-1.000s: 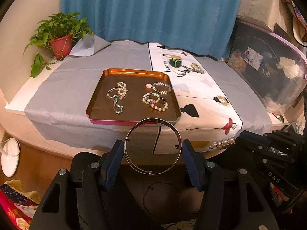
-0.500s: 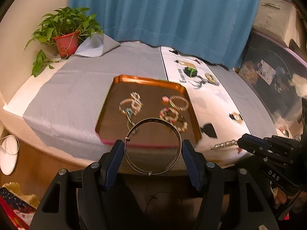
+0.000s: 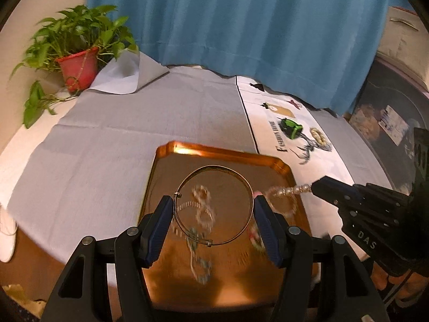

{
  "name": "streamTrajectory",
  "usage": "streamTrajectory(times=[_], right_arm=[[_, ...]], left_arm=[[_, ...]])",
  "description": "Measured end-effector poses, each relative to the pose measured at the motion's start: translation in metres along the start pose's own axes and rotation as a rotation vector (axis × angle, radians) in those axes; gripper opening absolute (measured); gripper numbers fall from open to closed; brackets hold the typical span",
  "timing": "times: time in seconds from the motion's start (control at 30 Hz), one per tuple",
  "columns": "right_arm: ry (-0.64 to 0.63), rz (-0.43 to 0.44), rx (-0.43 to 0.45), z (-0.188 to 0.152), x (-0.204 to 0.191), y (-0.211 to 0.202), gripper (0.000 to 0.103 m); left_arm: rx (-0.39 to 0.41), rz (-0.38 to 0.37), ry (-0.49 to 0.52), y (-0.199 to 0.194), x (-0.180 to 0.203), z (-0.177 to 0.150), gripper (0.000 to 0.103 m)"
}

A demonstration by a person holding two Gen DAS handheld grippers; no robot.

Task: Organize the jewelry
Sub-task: 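Carry the bangle and pearl pin over the orange tray and open both tools, then withdraw both open tools from the tray toward the table edge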

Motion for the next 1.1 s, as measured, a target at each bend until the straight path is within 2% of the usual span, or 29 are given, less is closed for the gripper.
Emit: streamTrajectory(times=[0.17,0.3,0.4,0.43,0.47,0.5,0.53,0.7,0.87,1.1], right_arm=[[-0.006,-0.015,0.001,0.021,0.014,0.043,0.014],[-0.012,-0.030,-0.008,0.024,0.020,0.065,0.014],[-0.015,-0.055,-0.060,0.016,0.024,0.078,0.016],[-0.016,-0.064,-0.096,0.010,0.025,0.081,0.023],[-0.014,-0.065,-0.127,0.004,0.025,0.082,0.039],[-0.013,-0.059,-0.142,-0.001,0.024,0.081,0.049],[-0.012,-0.048,-0.148,-0.006,0.022,0.077,0.059],[-0.048,-0.067,-0.155,-0.034,0.006,0.037,0.060],[-0.064,-0.058,-0.151,-0.068,-0.018,-0.025,0.062],[-0.078,-0.062,-0.130,-0.099,-0.046,-0.098,0.064]], left_arm=[[-0.015,0.010,0.014,0.039,0.000,0.019,0.057],[-0.024,0.013,0.028,0.064,0.001,0.026,0.058],[-0.067,0.041,0.079,0.080,0.001,0.020,0.068],[-0.076,0.061,0.096,0.083,0.000,0.016,0.079],[-0.078,0.074,0.103,0.083,-0.001,0.014,0.088],[-0.074,0.091,0.112,0.081,-0.001,0.009,0.089],[-0.069,0.101,0.117,0.078,-0.002,0.005,0.089],[-0.046,0.131,0.113,0.040,-0.006,-0.017,0.089],[-0.032,0.096,0.046,-0.017,-0.009,-0.054,0.092],[-0.028,0.089,0.080,-0.089,0.007,-0.109,0.093]])
Point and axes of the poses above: each gripper's, at about its wrist camera, not at the fingertips, and y roughly the way its jaws point, x to its right, z to its top, the point moved 6 cm from there along y, roughly the way its jaws point, and after that the axes turned 15 degrees about -y, right-handed, at the moved point
